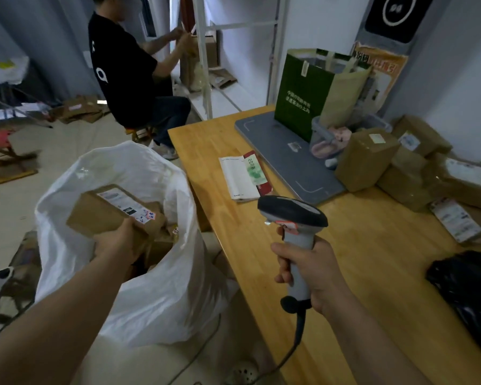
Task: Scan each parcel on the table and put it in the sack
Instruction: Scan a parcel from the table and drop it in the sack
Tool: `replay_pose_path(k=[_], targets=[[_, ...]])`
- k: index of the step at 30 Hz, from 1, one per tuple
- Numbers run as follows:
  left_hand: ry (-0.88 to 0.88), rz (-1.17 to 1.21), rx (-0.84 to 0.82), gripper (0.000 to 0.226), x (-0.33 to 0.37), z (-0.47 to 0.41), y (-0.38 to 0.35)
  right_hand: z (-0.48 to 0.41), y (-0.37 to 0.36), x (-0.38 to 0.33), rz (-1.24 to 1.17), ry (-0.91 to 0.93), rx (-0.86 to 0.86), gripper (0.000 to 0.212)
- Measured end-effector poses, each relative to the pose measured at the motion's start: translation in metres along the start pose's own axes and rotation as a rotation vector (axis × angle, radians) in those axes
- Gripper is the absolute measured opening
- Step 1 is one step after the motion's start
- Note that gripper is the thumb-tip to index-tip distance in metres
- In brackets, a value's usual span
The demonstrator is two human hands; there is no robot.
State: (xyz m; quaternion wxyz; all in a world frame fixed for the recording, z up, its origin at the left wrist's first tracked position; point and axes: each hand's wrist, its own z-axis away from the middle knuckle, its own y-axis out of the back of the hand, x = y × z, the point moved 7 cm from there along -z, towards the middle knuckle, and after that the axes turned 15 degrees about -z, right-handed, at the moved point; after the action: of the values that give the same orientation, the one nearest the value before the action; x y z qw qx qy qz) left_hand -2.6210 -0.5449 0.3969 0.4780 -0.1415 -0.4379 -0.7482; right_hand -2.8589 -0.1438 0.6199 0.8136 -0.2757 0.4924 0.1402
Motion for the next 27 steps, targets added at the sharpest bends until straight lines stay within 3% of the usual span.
replay_pose_path(k=[3,7,11,15,21,25,27], targets=[[-0.193,-0.14,-0.025,0.111,0.012,0.0,-0.043,-0.004,0.016,0.001,-0.017,-0.017,0.06,0.008],[-0.531,-0.351,-0.097,0.086,0.072,0.209,-0.082,-0.006,0.049,0.0,-0.134,-0.026,0.187,0.008],[-0.909,-0.48,-0.312,0.076,0.083,0.34,-0.168,0.002,0.104,-0.005,-0.356,-0.006,0.374,0.01],[-1.21,-0.674,-0.595,0.071,0.053,0.445,-0.255,0.02,0.178,-0.008,-0.517,0.072,0.582,0.014],[-1.644,-1.184,-0.973,0.067,-0.034,0.569,-0.352,0.075,0.276,-0.005,-0.702,0.215,0.917,0.021],[-2.0,-1.439,-1.001,0.076,-0.083,0.632,-0.398,0.105,0.321,0.007,-0.764,0.229,1.031,0.02],[-2.207,-1.585,-0.898,0.084,-0.101,0.658,-0.415,0.114,0.338,0.014,-0.774,0.224,1.066,0.019]])
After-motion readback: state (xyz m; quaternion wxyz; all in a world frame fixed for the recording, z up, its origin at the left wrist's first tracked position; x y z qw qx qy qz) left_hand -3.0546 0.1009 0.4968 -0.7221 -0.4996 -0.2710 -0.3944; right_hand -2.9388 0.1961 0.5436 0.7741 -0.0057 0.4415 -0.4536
